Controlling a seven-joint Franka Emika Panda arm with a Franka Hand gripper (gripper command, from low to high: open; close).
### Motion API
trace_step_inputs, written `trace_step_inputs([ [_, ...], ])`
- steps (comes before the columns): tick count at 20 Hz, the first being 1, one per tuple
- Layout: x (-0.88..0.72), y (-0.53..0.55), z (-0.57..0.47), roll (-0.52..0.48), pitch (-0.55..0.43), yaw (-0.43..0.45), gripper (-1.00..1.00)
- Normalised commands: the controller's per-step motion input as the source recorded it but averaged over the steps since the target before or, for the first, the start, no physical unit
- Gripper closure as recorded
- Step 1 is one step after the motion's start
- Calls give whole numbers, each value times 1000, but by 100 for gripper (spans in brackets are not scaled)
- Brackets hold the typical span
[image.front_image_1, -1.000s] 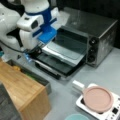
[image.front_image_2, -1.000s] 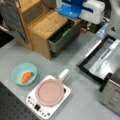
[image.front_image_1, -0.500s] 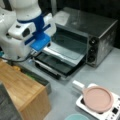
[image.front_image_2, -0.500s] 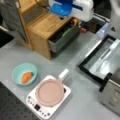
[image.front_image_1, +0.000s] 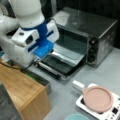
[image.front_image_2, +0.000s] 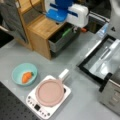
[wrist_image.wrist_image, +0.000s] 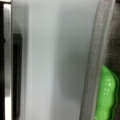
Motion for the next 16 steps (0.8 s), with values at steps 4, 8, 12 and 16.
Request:
trace_step_inputs([
  [4,775,-439,235,-32,240,180,-100],
  [8,845,-277,205,-19,306,108,-100],
  [12,746,-112,105,6,269,100,-100],
  [16,627,-43,65,15,267,90,-100],
])
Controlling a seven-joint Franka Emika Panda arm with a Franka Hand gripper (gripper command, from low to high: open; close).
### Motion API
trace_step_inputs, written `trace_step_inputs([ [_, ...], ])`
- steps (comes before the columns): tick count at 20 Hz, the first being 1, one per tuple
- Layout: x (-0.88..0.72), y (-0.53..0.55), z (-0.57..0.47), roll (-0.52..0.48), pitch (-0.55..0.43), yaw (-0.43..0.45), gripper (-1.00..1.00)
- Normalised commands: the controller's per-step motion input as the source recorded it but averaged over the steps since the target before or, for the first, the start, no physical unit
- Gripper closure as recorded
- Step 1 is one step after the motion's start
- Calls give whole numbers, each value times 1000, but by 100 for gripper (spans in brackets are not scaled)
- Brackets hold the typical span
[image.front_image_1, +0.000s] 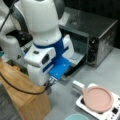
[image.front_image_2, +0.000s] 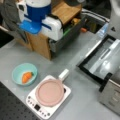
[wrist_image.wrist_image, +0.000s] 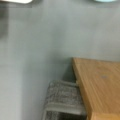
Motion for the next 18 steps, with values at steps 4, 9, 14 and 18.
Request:
trace_step_inputs([
  [4,713,-91,-36,75,239,111,-100],
  [9,687,-255,-43,119,231,86,-100],
  [14,465,-334,27,68,176,-1,-100],
  [18,373,-323,8,113,148,74,-100],
])
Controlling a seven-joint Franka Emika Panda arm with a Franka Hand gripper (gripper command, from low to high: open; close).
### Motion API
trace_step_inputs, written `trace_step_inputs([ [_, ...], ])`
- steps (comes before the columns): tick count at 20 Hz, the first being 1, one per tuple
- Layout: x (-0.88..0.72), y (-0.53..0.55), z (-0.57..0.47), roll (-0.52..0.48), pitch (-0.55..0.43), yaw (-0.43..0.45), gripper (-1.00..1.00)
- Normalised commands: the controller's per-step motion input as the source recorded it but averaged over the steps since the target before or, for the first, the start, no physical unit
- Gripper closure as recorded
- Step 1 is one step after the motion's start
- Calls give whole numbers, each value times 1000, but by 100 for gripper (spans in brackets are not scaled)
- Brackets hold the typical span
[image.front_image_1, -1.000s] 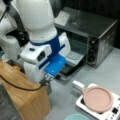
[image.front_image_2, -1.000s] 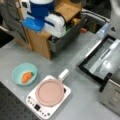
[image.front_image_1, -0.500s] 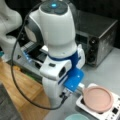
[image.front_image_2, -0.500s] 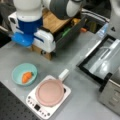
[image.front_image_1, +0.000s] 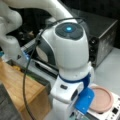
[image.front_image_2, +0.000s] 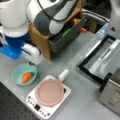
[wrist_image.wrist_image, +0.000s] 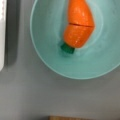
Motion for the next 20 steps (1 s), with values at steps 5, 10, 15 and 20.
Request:
trace_step_inputs([
  [5,360,-266,-31,123,126,40,-100],
  [10,342,-178,21,106,109,16,-100],
  [15,278,-89,7,102,73,29,-100],
  [20,223,-48,-37,51,48,44,-100],
])
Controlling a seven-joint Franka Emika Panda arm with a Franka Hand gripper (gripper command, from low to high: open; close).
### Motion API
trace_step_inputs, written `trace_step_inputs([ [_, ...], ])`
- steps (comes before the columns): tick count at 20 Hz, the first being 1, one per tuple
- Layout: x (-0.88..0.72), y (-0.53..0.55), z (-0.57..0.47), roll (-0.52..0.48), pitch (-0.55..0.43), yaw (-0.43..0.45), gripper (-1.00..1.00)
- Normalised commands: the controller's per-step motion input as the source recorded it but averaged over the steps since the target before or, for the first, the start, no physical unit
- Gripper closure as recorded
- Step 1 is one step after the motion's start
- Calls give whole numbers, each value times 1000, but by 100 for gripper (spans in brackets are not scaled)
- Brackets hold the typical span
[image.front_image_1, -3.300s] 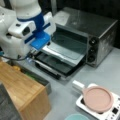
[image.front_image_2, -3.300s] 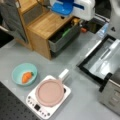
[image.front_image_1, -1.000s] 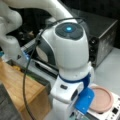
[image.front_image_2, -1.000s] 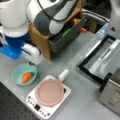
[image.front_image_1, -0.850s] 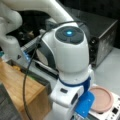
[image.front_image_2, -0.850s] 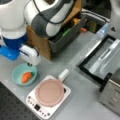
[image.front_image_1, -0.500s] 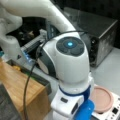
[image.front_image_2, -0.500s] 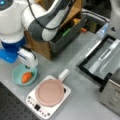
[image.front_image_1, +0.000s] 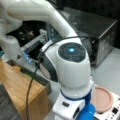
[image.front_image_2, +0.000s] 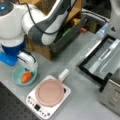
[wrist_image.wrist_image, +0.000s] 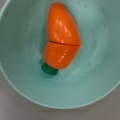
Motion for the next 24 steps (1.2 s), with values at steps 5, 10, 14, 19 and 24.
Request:
trace_step_inputs([
  [5,197,-30,-158,-3,36,36,-100],
  [10,119,-78,-114,3,83,76,-100],
  [14,43,-40,-125,-68,151,-7,-100],
  [19,-14,-6,-194,-70,109,-28,-100],
  [24,-75,-17,-168,-125,72,44,-100],
])
